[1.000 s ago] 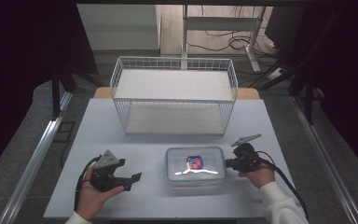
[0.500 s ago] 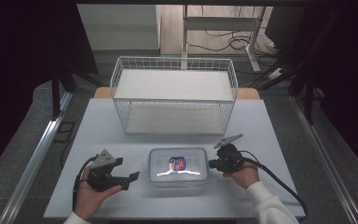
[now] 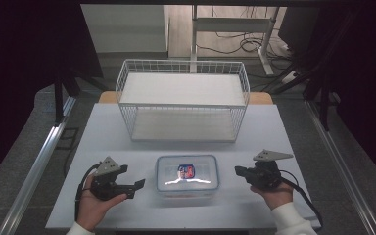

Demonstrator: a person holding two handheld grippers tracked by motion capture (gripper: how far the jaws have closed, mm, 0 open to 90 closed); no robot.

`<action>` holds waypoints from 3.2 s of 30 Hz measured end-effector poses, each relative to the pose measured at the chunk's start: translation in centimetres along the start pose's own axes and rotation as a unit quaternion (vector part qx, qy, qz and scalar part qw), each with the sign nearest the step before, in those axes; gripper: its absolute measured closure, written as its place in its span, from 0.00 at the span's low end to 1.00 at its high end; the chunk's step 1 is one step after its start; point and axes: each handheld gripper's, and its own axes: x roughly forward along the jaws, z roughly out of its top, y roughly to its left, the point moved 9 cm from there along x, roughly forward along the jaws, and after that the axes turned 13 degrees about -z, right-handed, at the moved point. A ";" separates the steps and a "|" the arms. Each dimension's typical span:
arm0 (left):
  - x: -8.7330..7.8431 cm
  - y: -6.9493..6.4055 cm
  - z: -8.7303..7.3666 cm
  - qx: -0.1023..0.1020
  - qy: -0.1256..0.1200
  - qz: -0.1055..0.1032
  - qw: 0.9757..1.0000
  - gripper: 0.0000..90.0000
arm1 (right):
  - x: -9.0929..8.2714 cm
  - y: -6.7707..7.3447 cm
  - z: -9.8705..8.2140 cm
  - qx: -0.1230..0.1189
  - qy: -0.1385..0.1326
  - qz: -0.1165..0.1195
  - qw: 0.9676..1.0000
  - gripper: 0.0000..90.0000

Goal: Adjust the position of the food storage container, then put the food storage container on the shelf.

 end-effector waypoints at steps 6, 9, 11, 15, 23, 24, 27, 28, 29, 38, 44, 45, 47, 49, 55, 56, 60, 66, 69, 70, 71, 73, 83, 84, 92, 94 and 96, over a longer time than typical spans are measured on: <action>0.2 -0.4 0.1 0.007 0.002 -0.009 1.000 0.16 | -1.2 1.8 -0.4 -0.002 -0.026 0.036 0.999 0.79; 0.1 -0.4 0.1 0.002 0.002 -0.011 1.000 0.16 | -1.0 1.8 -0.3 0.007 -0.030 0.036 0.999 0.62; 0.0 -0.5 0.3 -0.001 0.001 -0.016 1.000 0.15 | -0.8 1.9 0.0 0.024 -0.036 0.043 0.998 0.51; -0.1 -0.7 0.5 -0.009 -0.005 -0.025 1.000 0.15 | -0.7 2.1 0.6 0.047 -0.051 0.063 0.996 0.38; 0.7 -0.8 0.5 -0.018 0.002 -0.039 0.999 0.15 | -0.2 2.8 0.7 0.063 -0.039 0.096 0.993 0.31; 0.8 -0.9 0.6 -0.020 0.002 -0.041 0.999 0.15 | -0.2 2.9 0.7 0.062 -0.038 0.101 0.992 0.31; 1.2 -0.8 0.8 -0.030 0.001 -0.043 0.999 0.13 | 0.0 3.0 0.8 0.065 -0.037 0.107 0.991 0.31; 1.2 -0.9 0.8 -0.038 0.000 -0.046 0.998 0.12 | 0.0 3.1 0.8 0.066 -0.035 0.110 0.991 0.31; 1.2 -0.9 0.8 -0.043 0.000 -0.052 0.998 0.11 | 0.0 3.2 0.9 0.068 -0.036 0.111 0.991 0.31; 2.0 -0.3 1.2 -0.079 0.001 -0.077 0.994 0.13 | 0.9 4.9 1.4 0.054 -0.025 0.131 0.990 0.29; 2.8 -0.4 1.5 -0.112 0.002 -0.108 0.988 0.15 | 1.5 5.8 1.9 0.051 -0.018 0.124 0.991 0.28; 2.9 -0.3 1.5 -0.115 0.003 -0.109 0.987 0.16 | 1.5 5.9 2.0 0.050 -0.017 0.124 0.991 0.28; 3.0 -0.1 1.3 -0.119 0.008 -0.108 0.987 0.16 | 1.5 5.9 2.1 0.045 -0.016 0.119 0.992 0.28; 3.5 0.0 1.2 -0.129 0.015 -0.116 0.985 0.16 | 1.7 5.8 2.1 0.048 -0.015 0.115 0.992 0.27; 5.6 0.0 1.2 -0.169 0.024 -0.160 0.972 0.16 | 2.5 5.4 2.1 0.045 -0.007 0.110 0.993 0.26; 5.9 0.0 1.1 -0.176 0.027 -0.166 0.970 0.16 | 2.6 5.3 2.0 0.043 -0.004 0.107 0.993 0.26; 6.7 0.0 0.7 -0.183 0.042 -0.178 0.966 0.18 | 3.0 5.0 1.9 0.040 0.000 0.099 0.994 0.27; 7.1 -0.4 0.6 -0.186 0.042 -0.198 0.961 0.26 | 4.1 5.1 1.3 0.039 0.024 0.105 0.993 0.26; 6.9 -0.5 0.7 -0.181 0.039 -0.196 0.963 0.32 | 4.6 5.1 1.0 0.046 0.041 0.111 0.992 0.23; 7.0 -0.5 0.7 -0.183 0.038 -0.199 0.962 0.32 | 4.7 5.1 1.0 0.048 0.044 0.111 0.992 0.23; 7.0 -0.5 0.7 -0.185 0.038 -0.202 0.961 0.32 | 4.9 4.9 0.9 0.050 0.047 0.108 0.992 0.22; 7.0 -0.5 0.7 -0.189 0.037 -0.204 0.960 0.32 | 5.3 4.8 0.8 0.056 0.057 0.105 0.991 0.21; 6.9 -0.5 0.6 -0.208 0.029 -0.211 0.955 0.37 | 6.1 5.2 0.1 0.111 0.099 0.159 0.976 0.23; 6.9 -0.5 0.6 -0.208 0.030 -0.211 0.955 0.37 | 6.1 5.2 0.1 0.116 0.098 0.164 0.975 0.25; 6.3 -0.9 0.9 -0.197 0.025 -0.209 0.957 0.44 | 5.0 4.6 0.3 0.140 0.116 0.172 0.968 0.42; 6.0 -1.2 0.9 -0.196 0.021 -0.209 0.958 0.46 | 4.8 4.6 0.3 0.141 0.115 0.173 0.968 0.44; 5.7 -1.4 0.9 -0.192 0.017 -0.206 0.959 0.49 | 4.4 4.5 0.2 0.147 0.108 0.174 0.968 0.47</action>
